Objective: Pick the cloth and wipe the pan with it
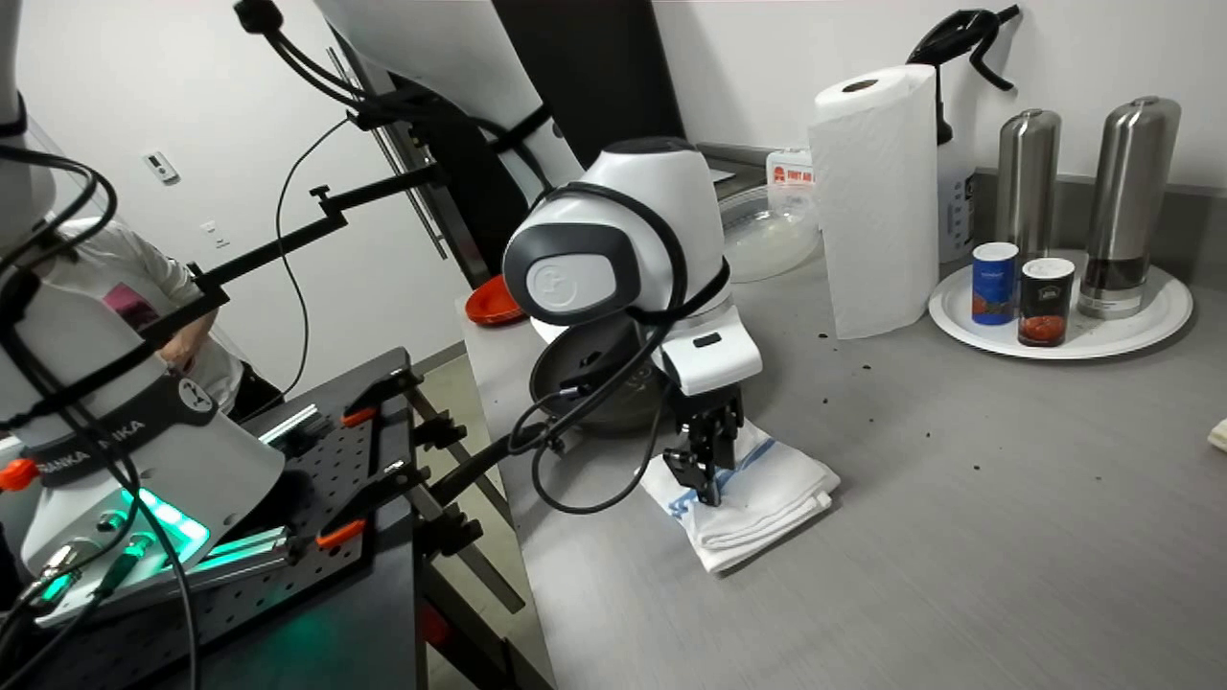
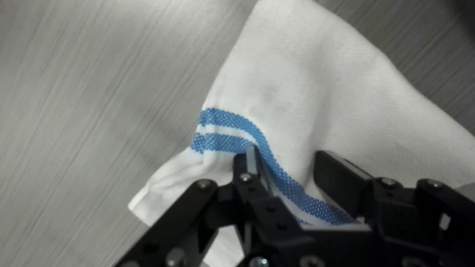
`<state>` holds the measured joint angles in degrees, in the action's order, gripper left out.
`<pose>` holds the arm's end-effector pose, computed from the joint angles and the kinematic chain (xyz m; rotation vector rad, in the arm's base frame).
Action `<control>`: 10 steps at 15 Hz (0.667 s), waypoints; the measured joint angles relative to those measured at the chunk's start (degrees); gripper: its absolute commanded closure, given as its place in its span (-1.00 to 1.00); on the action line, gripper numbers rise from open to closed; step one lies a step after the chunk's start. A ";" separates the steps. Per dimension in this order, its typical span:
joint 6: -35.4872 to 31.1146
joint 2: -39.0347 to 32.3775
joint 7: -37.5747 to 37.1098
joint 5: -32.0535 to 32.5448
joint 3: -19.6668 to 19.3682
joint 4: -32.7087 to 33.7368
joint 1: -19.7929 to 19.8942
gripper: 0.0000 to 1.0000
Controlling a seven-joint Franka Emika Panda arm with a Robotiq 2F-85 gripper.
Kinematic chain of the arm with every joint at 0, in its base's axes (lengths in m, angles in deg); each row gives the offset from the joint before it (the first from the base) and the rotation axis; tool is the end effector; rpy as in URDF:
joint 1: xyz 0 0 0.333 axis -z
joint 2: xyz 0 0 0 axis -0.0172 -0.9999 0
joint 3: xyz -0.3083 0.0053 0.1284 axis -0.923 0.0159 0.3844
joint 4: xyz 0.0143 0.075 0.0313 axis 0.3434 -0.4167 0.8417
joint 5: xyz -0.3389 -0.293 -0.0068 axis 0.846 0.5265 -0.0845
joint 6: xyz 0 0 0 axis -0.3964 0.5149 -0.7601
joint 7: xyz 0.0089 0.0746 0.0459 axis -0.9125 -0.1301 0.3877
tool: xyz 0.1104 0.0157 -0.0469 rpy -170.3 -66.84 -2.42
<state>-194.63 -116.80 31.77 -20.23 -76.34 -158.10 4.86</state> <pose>0.5068 -0.1830 -0.0539 2.7164 -1.3566 -0.0935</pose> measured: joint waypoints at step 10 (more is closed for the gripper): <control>0.26 0.42 0.00 -0.10 0.00 0.03 0.51 0.19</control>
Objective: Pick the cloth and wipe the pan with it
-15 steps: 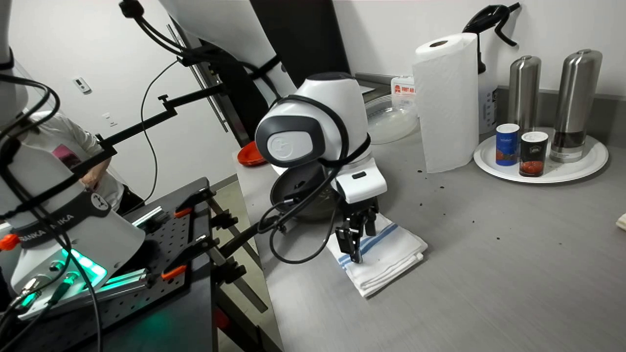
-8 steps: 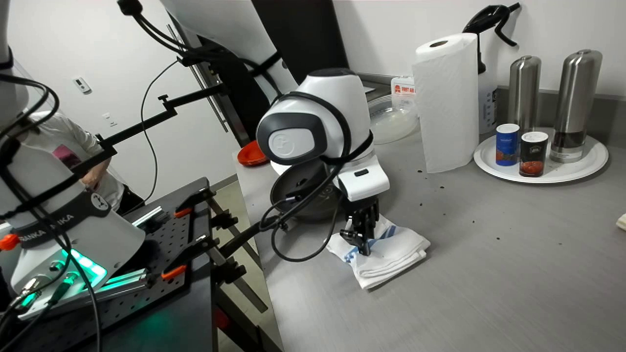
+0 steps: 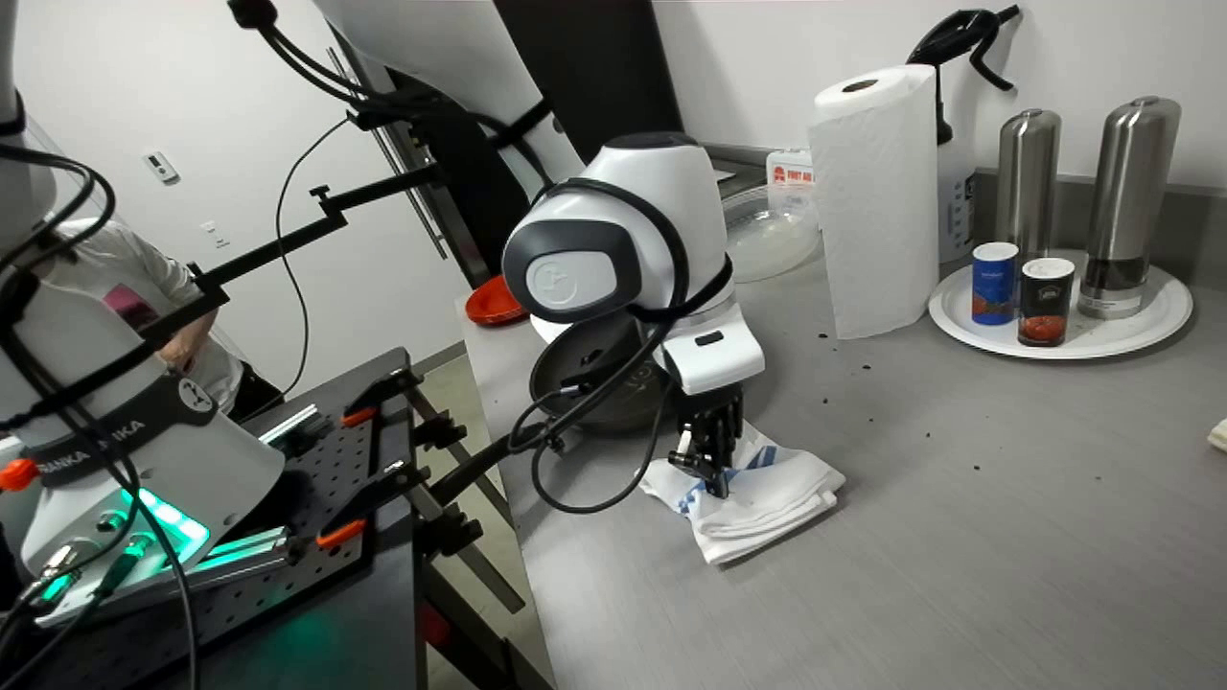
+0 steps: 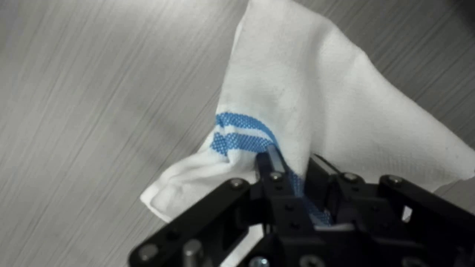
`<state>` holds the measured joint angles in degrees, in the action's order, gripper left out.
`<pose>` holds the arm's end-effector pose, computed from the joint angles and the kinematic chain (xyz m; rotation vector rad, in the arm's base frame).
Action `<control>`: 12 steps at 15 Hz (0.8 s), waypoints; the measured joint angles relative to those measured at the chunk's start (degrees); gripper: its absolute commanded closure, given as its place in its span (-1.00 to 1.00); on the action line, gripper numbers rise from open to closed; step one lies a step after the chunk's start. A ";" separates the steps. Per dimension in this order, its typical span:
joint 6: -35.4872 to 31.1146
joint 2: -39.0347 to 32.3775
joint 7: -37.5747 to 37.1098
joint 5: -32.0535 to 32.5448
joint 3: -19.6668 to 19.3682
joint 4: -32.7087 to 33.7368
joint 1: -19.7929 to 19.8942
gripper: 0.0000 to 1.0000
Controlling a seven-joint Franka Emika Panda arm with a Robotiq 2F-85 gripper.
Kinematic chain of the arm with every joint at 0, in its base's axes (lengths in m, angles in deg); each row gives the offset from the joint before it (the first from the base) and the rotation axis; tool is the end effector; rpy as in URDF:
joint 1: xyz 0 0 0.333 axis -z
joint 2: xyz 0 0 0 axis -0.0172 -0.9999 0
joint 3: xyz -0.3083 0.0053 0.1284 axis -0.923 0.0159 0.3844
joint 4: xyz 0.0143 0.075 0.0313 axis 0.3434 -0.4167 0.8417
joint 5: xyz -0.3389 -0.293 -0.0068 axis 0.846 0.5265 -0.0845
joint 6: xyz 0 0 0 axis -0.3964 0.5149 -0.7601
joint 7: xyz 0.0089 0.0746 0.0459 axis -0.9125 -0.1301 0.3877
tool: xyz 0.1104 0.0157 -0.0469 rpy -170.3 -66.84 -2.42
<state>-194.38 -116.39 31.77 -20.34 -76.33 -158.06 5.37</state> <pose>0.5077 -0.1877 -0.0504 2.7120 -1.3732 -0.0896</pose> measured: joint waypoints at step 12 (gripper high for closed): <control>0.31 -0.23 0.13 -0.46 0.29 0.33 0.76 0.94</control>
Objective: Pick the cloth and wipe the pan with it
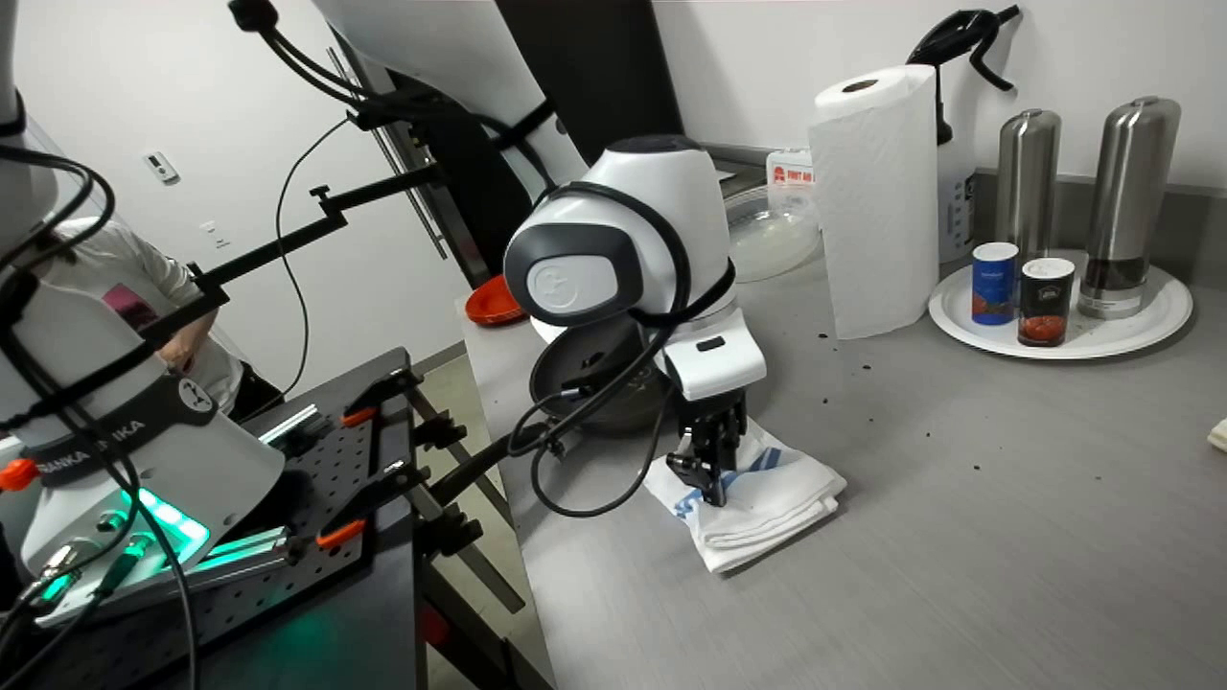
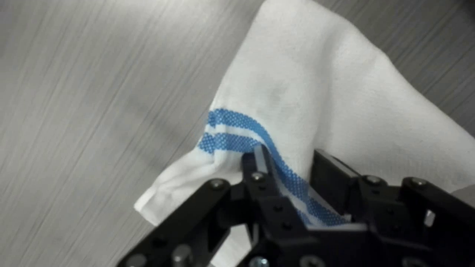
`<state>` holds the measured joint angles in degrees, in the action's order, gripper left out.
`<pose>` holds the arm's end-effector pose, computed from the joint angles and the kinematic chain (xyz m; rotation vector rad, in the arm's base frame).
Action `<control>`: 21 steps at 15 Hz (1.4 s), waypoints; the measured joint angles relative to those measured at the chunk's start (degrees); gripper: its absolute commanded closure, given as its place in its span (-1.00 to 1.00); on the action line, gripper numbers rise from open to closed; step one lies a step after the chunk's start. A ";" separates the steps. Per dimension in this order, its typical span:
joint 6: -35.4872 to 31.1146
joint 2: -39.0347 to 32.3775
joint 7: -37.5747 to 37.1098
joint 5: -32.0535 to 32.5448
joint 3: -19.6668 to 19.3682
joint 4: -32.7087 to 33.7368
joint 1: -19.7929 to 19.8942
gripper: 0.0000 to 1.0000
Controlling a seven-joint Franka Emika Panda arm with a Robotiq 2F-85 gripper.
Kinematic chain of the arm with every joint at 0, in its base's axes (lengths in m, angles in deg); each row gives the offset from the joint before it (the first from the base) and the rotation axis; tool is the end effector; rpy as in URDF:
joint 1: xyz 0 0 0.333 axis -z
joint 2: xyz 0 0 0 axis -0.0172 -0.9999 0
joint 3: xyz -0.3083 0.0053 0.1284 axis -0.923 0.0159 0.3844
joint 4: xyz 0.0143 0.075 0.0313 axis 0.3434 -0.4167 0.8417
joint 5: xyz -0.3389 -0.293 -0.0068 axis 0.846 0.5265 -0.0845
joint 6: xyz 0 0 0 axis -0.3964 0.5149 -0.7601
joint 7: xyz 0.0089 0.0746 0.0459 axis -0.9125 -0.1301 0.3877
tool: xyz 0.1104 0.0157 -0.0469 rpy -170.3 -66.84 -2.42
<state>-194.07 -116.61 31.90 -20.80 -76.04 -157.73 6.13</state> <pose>0.5068 -0.1918 -0.0520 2.7066 -1.3958 -0.0974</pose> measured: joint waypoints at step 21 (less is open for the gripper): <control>5.41 6.42 8.39 -3.06 6.22 0.49 5.68 0.95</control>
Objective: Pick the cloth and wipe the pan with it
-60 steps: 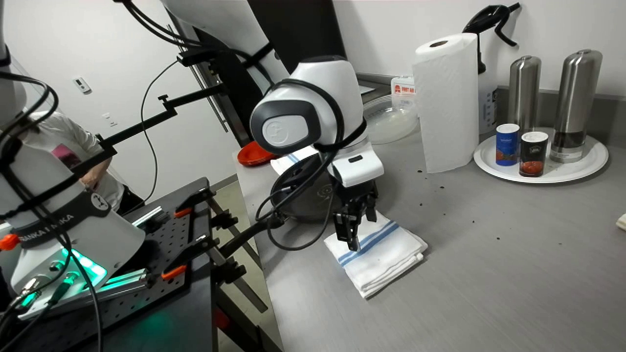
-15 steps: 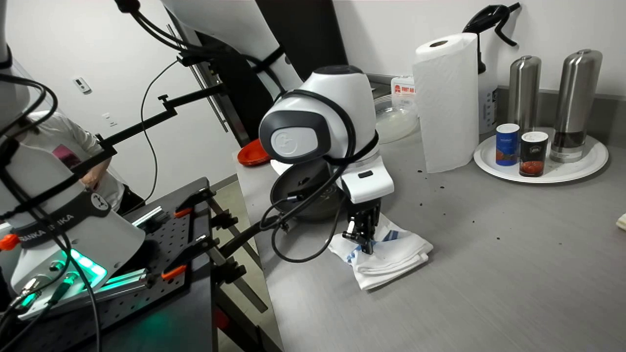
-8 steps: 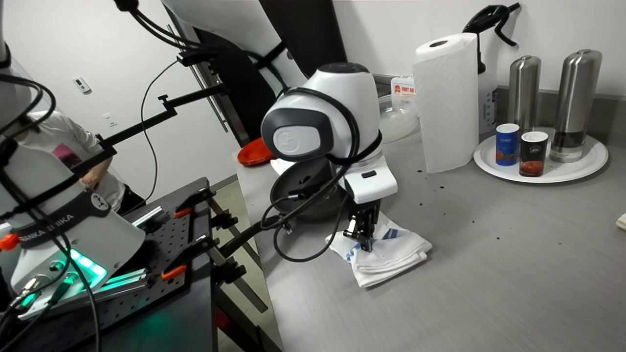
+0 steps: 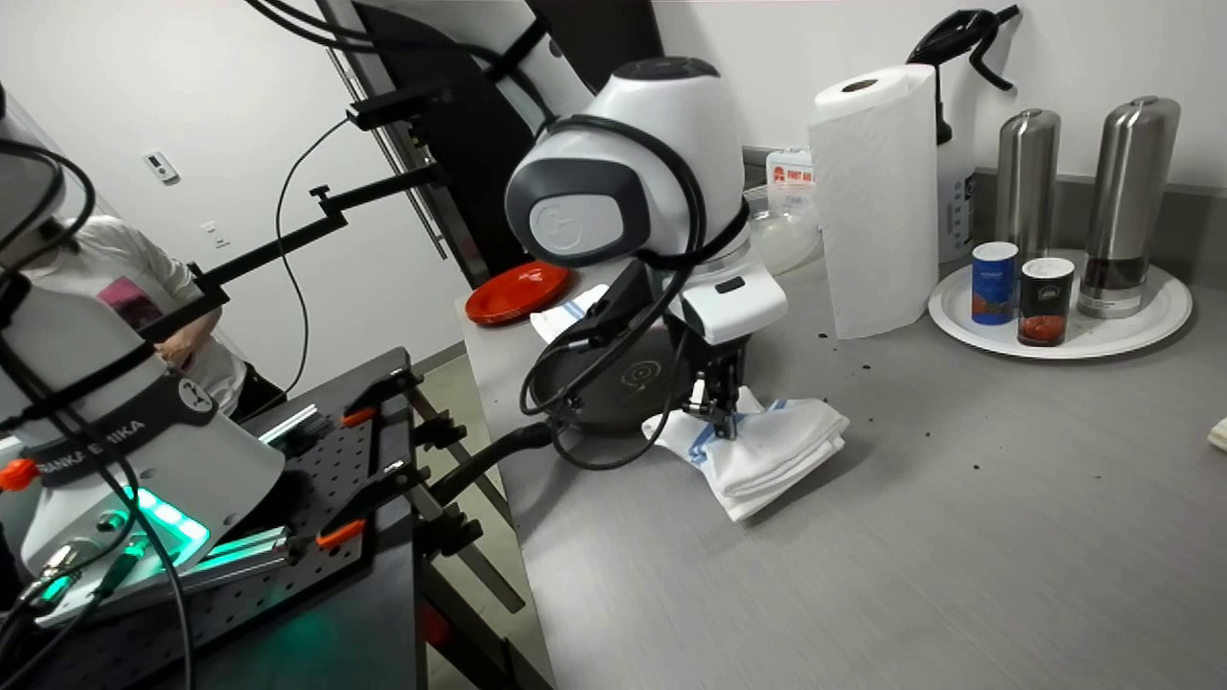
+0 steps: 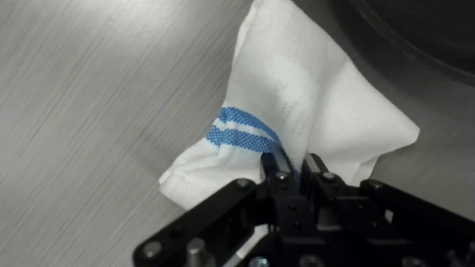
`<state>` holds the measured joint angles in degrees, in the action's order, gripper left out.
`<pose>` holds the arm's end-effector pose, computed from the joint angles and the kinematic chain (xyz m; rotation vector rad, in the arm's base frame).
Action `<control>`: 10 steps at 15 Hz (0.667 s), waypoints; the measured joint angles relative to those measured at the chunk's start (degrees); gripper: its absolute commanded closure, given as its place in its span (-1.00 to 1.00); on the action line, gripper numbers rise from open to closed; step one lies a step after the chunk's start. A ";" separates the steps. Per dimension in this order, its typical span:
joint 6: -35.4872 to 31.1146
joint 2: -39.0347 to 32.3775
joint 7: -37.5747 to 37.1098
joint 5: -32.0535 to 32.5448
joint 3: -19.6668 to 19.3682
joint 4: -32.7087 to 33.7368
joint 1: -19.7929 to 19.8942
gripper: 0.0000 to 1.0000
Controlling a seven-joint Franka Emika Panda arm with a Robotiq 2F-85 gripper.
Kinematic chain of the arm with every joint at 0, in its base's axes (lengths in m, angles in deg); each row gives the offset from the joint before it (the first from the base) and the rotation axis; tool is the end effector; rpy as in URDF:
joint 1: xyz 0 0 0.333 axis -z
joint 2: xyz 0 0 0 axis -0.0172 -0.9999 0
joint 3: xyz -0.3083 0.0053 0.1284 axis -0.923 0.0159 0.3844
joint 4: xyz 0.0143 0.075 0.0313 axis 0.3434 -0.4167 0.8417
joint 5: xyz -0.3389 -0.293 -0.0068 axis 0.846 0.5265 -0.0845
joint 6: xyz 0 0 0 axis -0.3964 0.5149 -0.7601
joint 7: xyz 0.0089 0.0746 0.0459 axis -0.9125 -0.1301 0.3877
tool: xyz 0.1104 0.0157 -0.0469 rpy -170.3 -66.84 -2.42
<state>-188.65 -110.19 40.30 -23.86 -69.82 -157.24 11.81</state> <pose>0.5398 -0.1809 -0.0032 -2.8071 1.3201 0.1015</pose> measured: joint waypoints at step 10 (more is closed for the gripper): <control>-2.46 9.91 1.42 -0.48 1.57 -6.33 -3.07 0.95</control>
<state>-191.12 -100.27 41.71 -24.34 -68.25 -163.57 8.74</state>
